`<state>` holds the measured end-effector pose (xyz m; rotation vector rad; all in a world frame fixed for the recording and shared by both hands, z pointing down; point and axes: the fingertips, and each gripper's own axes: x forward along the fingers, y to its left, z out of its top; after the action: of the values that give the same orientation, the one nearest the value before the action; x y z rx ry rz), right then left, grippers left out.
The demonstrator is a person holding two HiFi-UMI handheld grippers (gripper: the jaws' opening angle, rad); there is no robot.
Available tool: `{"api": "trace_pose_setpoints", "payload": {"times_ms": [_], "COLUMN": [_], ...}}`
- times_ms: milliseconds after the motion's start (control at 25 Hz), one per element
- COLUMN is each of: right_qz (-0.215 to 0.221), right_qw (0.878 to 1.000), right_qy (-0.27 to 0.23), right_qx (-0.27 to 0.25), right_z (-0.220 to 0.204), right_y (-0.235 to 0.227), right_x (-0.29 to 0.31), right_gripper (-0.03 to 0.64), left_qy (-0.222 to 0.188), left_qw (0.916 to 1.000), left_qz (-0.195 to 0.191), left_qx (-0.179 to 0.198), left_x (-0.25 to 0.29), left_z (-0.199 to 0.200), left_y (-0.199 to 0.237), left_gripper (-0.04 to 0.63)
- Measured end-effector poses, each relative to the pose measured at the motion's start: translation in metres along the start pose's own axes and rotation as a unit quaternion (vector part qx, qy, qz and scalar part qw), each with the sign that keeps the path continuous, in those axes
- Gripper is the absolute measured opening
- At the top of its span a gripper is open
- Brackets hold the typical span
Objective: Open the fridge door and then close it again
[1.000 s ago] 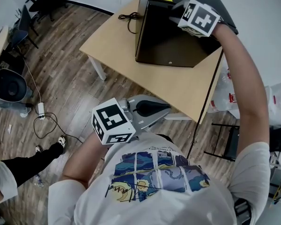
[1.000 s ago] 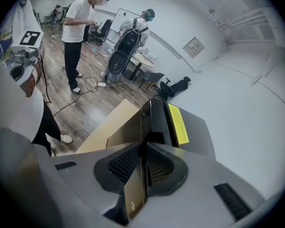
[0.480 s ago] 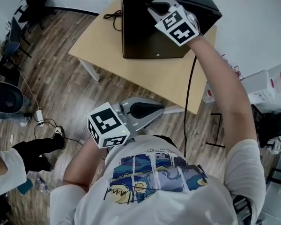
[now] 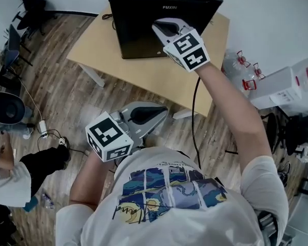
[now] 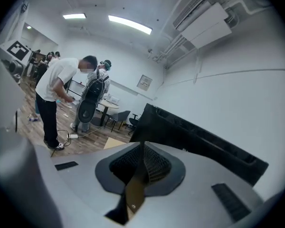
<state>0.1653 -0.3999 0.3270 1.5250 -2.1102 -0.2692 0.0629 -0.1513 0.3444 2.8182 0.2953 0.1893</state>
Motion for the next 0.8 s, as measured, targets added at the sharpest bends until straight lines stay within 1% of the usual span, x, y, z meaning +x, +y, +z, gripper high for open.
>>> {"api": "trace_pose_setpoints", "payload": {"times_ms": [240,480,680,800], "right_qz": [0.023,0.051,0.071,0.081], "right_qw": [0.999,0.993,0.987,0.982], "right_qy": [0.003,0.009,0.016,0.010], "right_qx": [0.048,0.106,0.144,0.169], "right_z": [-0.056,-0.112,-0.144,-0.154], "right_y": [0.039,0.086,0.131,0.154], "right_x": [-0.059,-0.127,-0.187,-0.224], "right_gripper": [0.026,0.025,0.023,0.023], "left_qy": [-0.008,-0.009,-0.021,-0.018], "left_qw": [0.9993,0.9962,0.9920,0.9887], "left_qz": [0.035,0.087,0.122,0.146], "left_qx": [-0.009,-0.001,-0.024,-0.031], "left_x": [0.020,0.035,0.040,0.041], "left_z": [-0.010,-0.023,-0.040,-0.056], "left_y": [-0.016,-0.035,-0.052,-0.064], "left_gripper": [0.009,0.009,0.009,0.009]}}
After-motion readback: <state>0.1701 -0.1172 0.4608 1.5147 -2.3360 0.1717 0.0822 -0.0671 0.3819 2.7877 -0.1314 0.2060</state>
